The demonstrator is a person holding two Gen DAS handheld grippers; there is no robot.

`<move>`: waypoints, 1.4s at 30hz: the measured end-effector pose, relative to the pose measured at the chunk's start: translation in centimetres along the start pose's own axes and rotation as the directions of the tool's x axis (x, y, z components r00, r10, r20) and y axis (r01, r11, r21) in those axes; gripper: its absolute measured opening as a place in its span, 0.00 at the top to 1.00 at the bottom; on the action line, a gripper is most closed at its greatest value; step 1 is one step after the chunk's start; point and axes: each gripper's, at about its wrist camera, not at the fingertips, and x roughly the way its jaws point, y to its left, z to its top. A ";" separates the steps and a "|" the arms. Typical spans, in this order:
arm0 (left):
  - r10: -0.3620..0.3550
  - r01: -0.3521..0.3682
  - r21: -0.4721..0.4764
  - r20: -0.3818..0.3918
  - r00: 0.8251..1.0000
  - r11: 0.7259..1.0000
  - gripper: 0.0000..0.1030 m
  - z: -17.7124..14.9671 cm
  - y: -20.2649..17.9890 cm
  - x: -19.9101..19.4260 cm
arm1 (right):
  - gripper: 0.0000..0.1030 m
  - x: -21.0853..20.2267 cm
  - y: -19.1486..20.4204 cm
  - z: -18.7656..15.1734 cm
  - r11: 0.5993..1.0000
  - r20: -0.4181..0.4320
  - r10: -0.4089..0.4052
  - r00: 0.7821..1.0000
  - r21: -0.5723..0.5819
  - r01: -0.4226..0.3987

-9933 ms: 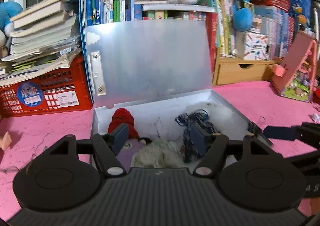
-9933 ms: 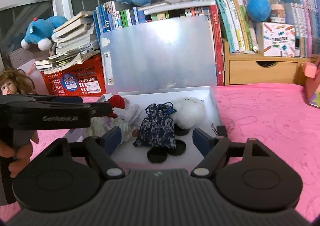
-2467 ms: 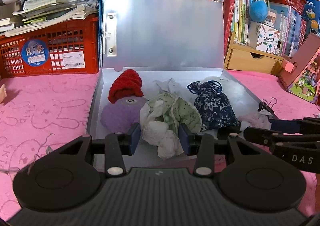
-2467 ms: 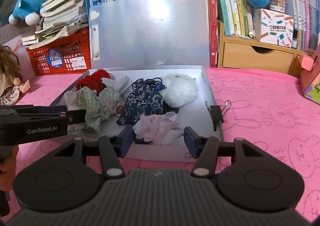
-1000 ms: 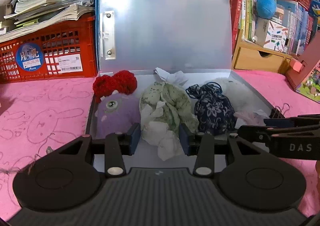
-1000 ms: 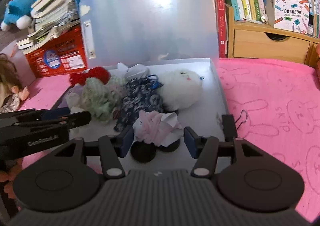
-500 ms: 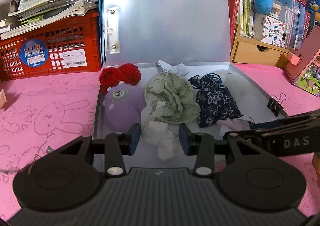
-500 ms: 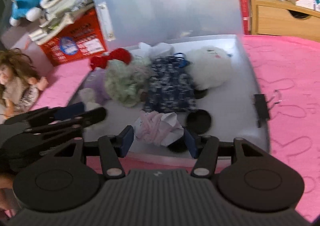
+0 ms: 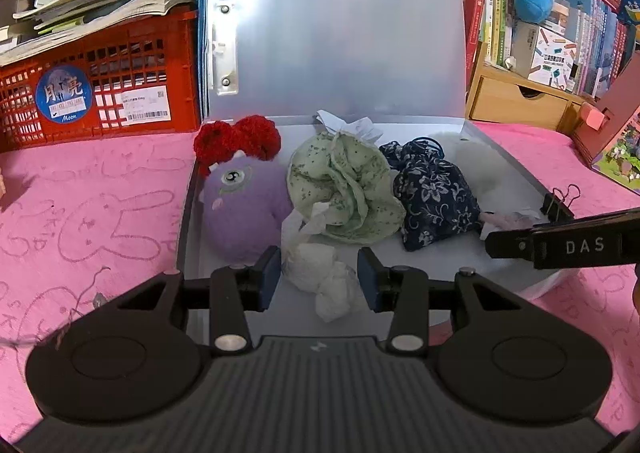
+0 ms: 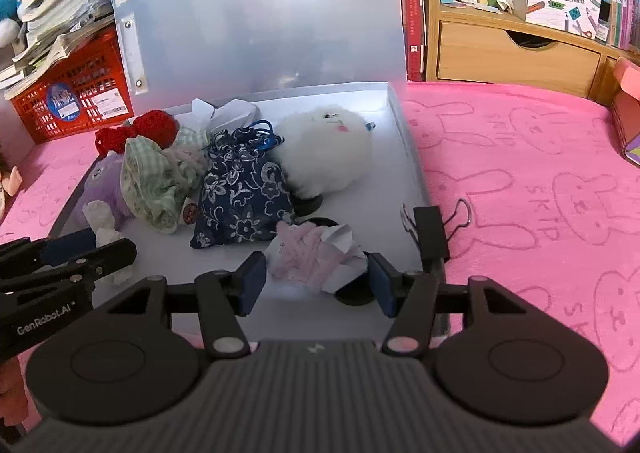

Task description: Organize objects

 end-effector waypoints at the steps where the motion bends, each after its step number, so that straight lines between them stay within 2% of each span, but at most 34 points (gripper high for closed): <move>1: 0.001 -0.001 -0.002 0.001 1.000 1.000 0.53 0.0 0.0 0.1 | 0.41 0.0 0.0 0.0 1.000 0.002 0.001 1.000 -0.001 -0.001; 4: 0.003 -0.003 -0.009 0.003 1.000 1.000 0.53 0.0 0.0 0.3 | 0.41 -0.2 -0.1 -0.2 1.000 0.012 0.024 1.000 0.006 -0.024; 7: 0.004 -0.004 -0.012 0.006 1.000 1.000 0.53 0.1 -0.1 0.5 | 0.41 -0.3 0.0 -0.4 0.996 0.024 0.088 0.996 0.008 -0.088; 13: 0.006 -0.006 -0.035 -0.005 1.000 0.999 0.53 0.2 0.1 1.6 | 0.39 0.3 1.5 -0.8 0.998 0.046 0.049 0.998 -0.050 -0.047; 19: 0.041 -0.041 0.031 0.012 0.999 0.999 0.52 0.1 -0.7 1.7 | 0.38 0.5 1.9 -1.0 0.997 0.069 0.034 0.997 -0.069 -0.029; 28: 0.048 -0.048 0.020 0.014 0.999 0.999 0.52 0.4 -0.7 1.8 | 0.35 0.6 2.9 -1.5 0.990 0.092 -0.009 0.996 -0.138 0.022; 30: 0.045 -0.045 0.011 0.006 0.999 0.999 0.49 0.5 -0.8 1.7 | 0.27 0.5 2.8 -1.5 0.992 0.091 -0.007 0.996 -0.121 0.018; 32: 0.022 -0.022 -0.004 -0.004 1.000 1.000 0.37 0.5 -0.7 1.5 | 0.24 0.3 2.6 -1.5 0.995 0.093 0.003 0.996 -0.101 0.006; 38: 0.044 -0.044 0.014 0.005 0.999 0.999 0.29 0.4 -1.2 0.6 | 0.21 -0.8 2.6 -1.8 0.995 0.121 -0.009 0.993 -0.098 0.021; 42: 0.037 -0.037 0.012 0.016 0.999 0.999 0.26 0.6 -1.2 -0.4 | 0.15 -2.0 2.5 -1.7 0.995 0.154 -0.013 0.988 -0.094 0.027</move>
